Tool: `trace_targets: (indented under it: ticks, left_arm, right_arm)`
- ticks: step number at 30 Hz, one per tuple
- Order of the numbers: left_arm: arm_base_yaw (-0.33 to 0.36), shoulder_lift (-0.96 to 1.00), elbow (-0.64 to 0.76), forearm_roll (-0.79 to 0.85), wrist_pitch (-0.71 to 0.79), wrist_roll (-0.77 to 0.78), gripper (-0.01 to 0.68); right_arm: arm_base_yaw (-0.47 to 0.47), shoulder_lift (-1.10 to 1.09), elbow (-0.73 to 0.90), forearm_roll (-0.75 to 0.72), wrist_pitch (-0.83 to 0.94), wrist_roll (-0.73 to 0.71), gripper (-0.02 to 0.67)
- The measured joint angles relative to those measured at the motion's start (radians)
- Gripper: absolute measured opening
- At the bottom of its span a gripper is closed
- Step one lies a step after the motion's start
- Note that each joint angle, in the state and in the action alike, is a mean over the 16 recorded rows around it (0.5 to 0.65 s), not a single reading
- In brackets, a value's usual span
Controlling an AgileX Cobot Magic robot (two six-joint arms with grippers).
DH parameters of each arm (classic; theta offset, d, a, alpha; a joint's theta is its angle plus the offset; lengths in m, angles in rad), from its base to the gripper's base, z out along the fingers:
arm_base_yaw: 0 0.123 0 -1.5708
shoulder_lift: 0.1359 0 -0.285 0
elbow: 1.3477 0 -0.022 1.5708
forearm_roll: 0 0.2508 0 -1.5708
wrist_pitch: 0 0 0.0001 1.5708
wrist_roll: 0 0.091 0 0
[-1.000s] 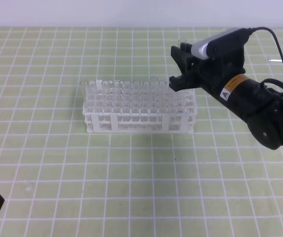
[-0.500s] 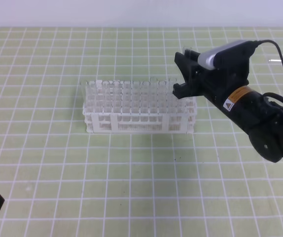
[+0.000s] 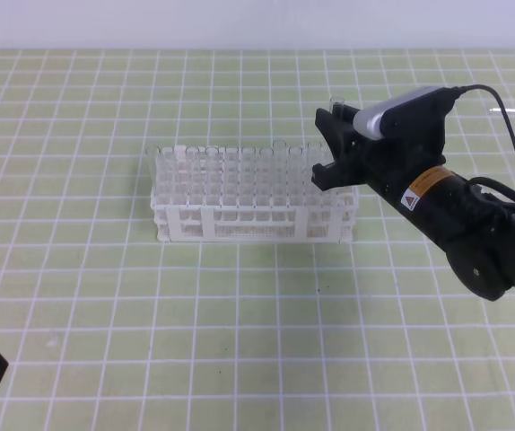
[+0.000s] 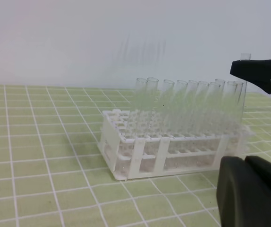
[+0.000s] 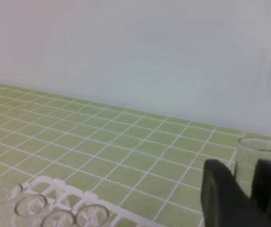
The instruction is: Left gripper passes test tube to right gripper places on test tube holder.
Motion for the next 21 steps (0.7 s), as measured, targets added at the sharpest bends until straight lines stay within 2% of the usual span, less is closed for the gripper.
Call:
trace_targets:
  ticks: [21]
  left_arm:
    - [0.0,0.002,0.006,0.0,-0.006,0.0,-0.002]
  right_arm:
    - [0.0,0.054,-0.003,0.003,-0.072,-0.028,0.097]
